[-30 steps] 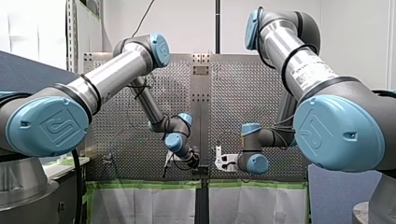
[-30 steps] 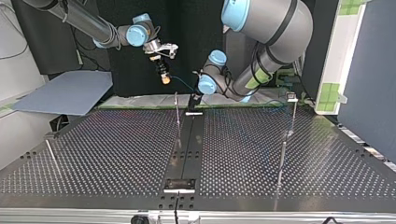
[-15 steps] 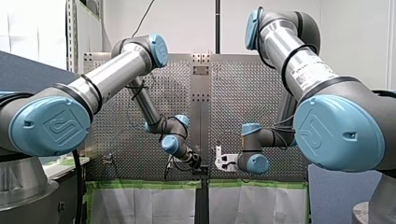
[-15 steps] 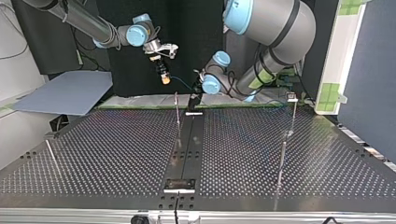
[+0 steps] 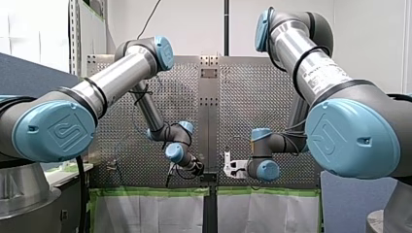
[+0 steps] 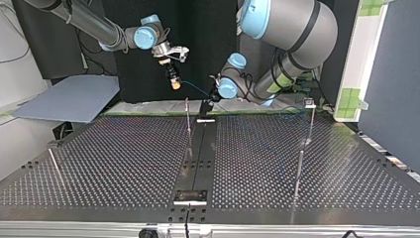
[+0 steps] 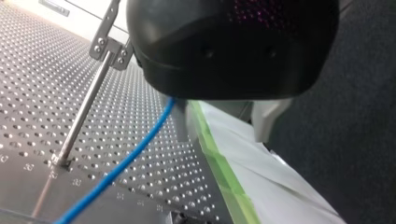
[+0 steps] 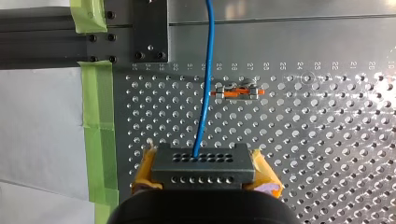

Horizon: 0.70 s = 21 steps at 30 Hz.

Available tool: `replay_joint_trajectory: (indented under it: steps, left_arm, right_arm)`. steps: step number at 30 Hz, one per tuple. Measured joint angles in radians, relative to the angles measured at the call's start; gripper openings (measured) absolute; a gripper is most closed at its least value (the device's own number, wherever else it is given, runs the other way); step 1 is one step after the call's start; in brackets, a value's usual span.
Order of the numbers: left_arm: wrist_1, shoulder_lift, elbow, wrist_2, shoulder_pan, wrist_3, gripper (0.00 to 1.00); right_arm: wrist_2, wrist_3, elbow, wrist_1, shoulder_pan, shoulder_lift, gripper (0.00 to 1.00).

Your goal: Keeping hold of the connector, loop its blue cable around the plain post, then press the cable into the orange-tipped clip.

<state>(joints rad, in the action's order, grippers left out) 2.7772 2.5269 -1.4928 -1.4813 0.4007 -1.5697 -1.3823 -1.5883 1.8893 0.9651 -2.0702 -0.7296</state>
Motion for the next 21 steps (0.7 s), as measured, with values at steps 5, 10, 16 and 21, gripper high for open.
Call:
replay_joint_trajectory:
  steps: [5,10,16,21]
  left_arm:
    - [-0.012,0.0,-0.001,-0.046,0.014,0.015,0.0]
    - [-0.025,-0.002,-0.002,-0.094,0.024,0.023,0.0]
    - [-0.071,-0.039,-0.039,-0.156,0.04,0.015,0.0]
    - [-0.094,-0.062,-0.07,-0.202,0.054,0.02,0.0]
  right_arm:
    - [0.0,0.001,0.0,0.0,0.0,0.0,0.11]
    - [0.0,0.002,0.0,0.0,0.0,0.001,0.11]
    - [-0.006,0.002,0.0,0.0,0.002,0.001,0.11]
    - [-0.012,0.001,0.0,0.0,0.011,0.002,0.11]
